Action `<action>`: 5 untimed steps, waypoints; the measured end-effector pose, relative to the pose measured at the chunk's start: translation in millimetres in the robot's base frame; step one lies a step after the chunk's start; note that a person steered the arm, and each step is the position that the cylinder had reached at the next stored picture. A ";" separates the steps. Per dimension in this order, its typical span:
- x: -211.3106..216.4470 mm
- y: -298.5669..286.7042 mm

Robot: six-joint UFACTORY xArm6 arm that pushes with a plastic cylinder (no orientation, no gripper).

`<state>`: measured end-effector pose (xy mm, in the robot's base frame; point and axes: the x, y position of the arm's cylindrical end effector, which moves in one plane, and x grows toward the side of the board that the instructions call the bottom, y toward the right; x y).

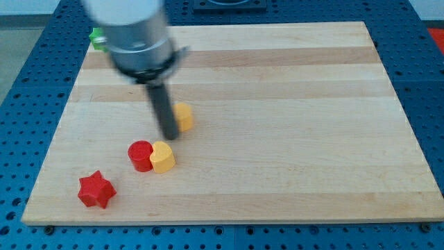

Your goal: Move the yellow hexagon to the center of the board

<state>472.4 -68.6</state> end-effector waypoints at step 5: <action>-54.3 -4.0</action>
<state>418.1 -72.6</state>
